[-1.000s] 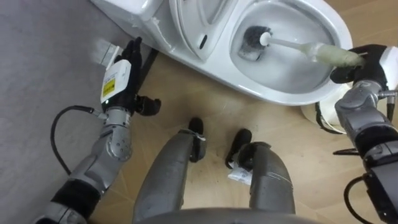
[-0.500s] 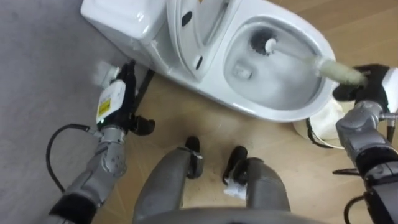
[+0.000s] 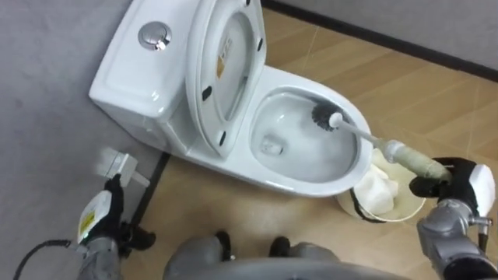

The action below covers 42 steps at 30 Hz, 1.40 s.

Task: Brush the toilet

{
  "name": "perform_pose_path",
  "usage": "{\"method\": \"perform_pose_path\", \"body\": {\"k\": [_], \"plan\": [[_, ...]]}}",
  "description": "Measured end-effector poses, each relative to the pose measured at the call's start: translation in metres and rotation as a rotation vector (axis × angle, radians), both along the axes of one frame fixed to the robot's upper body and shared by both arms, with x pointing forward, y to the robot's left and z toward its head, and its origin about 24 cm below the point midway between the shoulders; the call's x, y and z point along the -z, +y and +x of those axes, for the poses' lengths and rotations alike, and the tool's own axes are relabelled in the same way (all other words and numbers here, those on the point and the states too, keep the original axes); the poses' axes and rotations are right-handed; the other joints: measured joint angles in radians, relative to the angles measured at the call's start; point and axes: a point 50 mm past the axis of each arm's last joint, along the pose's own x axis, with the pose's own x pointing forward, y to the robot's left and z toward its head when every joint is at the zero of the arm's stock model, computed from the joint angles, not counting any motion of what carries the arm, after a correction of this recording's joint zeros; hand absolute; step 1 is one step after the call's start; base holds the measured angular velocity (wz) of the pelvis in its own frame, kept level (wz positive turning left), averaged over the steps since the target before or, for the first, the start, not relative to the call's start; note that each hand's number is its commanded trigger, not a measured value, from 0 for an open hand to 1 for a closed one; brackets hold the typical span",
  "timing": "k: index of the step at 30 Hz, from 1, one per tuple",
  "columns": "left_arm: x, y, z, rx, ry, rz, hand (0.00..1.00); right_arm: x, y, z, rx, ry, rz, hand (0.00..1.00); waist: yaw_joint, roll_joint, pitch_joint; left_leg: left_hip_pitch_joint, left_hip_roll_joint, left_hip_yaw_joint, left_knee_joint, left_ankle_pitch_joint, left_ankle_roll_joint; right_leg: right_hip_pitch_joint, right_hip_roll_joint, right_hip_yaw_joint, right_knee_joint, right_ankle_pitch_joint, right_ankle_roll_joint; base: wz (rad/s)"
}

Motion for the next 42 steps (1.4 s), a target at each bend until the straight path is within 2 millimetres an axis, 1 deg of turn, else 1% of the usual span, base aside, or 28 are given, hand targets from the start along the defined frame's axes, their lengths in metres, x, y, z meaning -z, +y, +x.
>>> {"method": "perform_pose_path", "body": {"k": [4,5,7,8,10,12,16,19,20,22,24,25,26,27,30,34,37,42], "plan": [[0.003,0.001,-0.02,-0.076,0.053,-0.016,0.0,-0.002,0.004,-0.01,-0.018,-0.013,0.006,1.0,-0.002,0.002,0.0025,0.067,-0.001,0.028,-0.04,0.0,0.0,0.043,0.002,0.021,-0.014,-0.003,0.004,-0.22],[0.004,0.002,-0.024,-0.088,0.061,-0.018,0.0,-0.001,0.007,-0.013,-0.018,-0.016,0.011,1.0,-0.005,0.0,0.0054,0.084,-0.001,0.031,-0.051,0.0,0.0,0.059,0.005,0.021,-0.018,-0.003,0.004,0.0],[0.004,0.003,-0.026,-0.112,0.058,-0.021,0.0,0.0,0.011,-0.016,-0.013,-0.022,0.024,1.0,-0.016,-0.003,0.0091,0.1,-0.001,0.031,-0.058,0.0,-0.001,0.076,0.008,0.023,-0.024,-0.004,0.005,0.0],[0.004,0.003,-0.025,-0.117,0.056,-0.024,0.0,0.001,0.012,-0.018,-0.013,-0.024,0.029,1.0,-0.02,-0.004,0.011,0.11,-0.001,0.032,-0.065,0.0,-0.001,0.088,0.014,0.024,-0.037,-0.003,0.006,-0.04],[0.004,0.003,-0.026,-0.13,0.057,-0.031,0.0,0.002,0.013,-0.022,-0.009,-0.02,0.034,1.0,-0.023,-0.004,0.0121,0.13,-0.001,0.036,-0.077,0.0,-0.001,0.105,0.018,0.033,-0.052,0.0,0.009,-0.09],[0.005,0.004,-0.028,-0.148,0.063,-0.034,0.0,0.003,0.013,-0.024,-0.005,-0.015,0.037,1.0,-0.024,-0.001,0.0119,0.154,-0.001,0.039,-0.09,-0.002,-0.001,0.121,0.022,0.044,-0.058,0.0,0.01,-0.14],[0.007,0.003,-0.031,-0.164,0.077,-0.036,0.0,0.005,0.015,-0.028,0.021,-0.016,0.05,1.0,-0.031,0.002,0.0124,0.185,0.003,0.051,-0.094,-0.009,-0.003,0.156,0.027,0.049,-0.077,0.003,0.012,-0.09],[0.012,0.001,-0.042,-0.206,0.12,-0.043,0.0,0.006,0.014,-0.033,0.063,-0.023,0.06,1.0,-0.037,0.012,0.0123,0.212,0.008,0.051,-0.095,-0.022,-0.007,0.185,0.035,0.056,-0.089,0.003,0.012,-0.05],[0.014,0.0,-0.046,-0.23,0.138,-0.048,0.0,0.005,0.011,-0.033,0.082,-0.029,0.057,1.0,-0.044,0.018,0.0124,0.218,0.009,0.051,-0.095,-0.024,-0.007,0.193,0.035,0.057,-0.09,0.003,0.012,0.0],[0.015,0.0,-0.05,-0.238,0.16,-0.049,0.0,0.004,0.007,-0.036,0.119,-0.042,0.059,1.0,-0.048,0.024,0.0089,0.219,0.01,0.051,-0.096,-0.026,-0.007,0.194,0.036,0.056,-0.091,0.003,0.012,0.0],[0.015,0.0,-0.05,-0.24,0.161,-0.047,0.0,0.004,0.002,-0.039,0.154,-0.044,0.052,1.0,-0.049,0.028,0.0068,0.223,0.01,0.051,-0.096,-0.026,-0.007,0.196,0.037,0.057,-0.091,0.003,0.012,0.0],[0.015,0.0,-0.05,-0.24,0.162,-0.047,0.0,0.006,0.0,-0.043,0.175,-0.036,0.049,1.0,-0.049,0.03,0.0073,0.231,0.01,0.051,-0.096,-0.026,-0.007,0.206,0.037,0.056,-0.093,0.003,0.012,0.0],[0.015,0.0,-0.05,-0.242,0.163,-0.047,0.0,0.009,-0.003,-0.049,0.202,-0.016,0.048,1.0,-0.049,0.025,0.0085,0.238,0.01,0.051,-0.096,-0.026,-0.008,0.215,0.037,0.056,-0.101,0.003,0.012,0.03],[0.016,0.0,-0.05,-0.244,0.164,-0.048,0.0,0.011,-0.004,-0.055,0.227,0.003,0.048,1.0,-0.049,0.025,0.0044,0.239,0.01,0.05,-0.096,-0.027,-0.008,0.222,0.038,0.057,-0.106,0.003,0.012,0.03],[0.015,0.002,-0.048,-0.269,0.152,-0.052,0.0,0.015,-0.006,-0.063,0.266,0.027,0.059,1.0,-0.049,0.029,0.005,0.251,0.01,0.054,-0.103,-0.028,-0.008,0.229,0.041,0.07,-0.106,0.003,0.012,-0.06],[0.014,0.005,-0.048,-0.293,0.147,-0.053,0.0,0.017,-0.007,-0.068,0.291,0.042,0.059,1.0,-0.058,0.028,0.005,0.253,0.009,0.059,-0.103,-0.028,-0.008,0.229,0.042,0.077,-0.106,0.003,0.012,-0.04],[0.014,0.008,-0.049,-0.319,0.141,-0.049,0.0,0.019,-0.009,-0.074,0.347,0.047,0.067,1.0,-0.068,0.023,0.0047,0.255,0.008,0.059,-0.103,-0.028,-0.008,0.23,0.042,0.08,-0.105,0.004,0.013,0.0],[0.017,0.008,-0.049,-0.345,0.163,-0.059,0.0,0.029,-0.011,-0.092,0.484,0.094,0.114,1.0,-0.072,0.019,0.0064,0.267,0.004,0.058,-0.104,-0.028,-0.008,0.232,0.042,0.083,-0.108,0.003,0.014,0.0]]}}
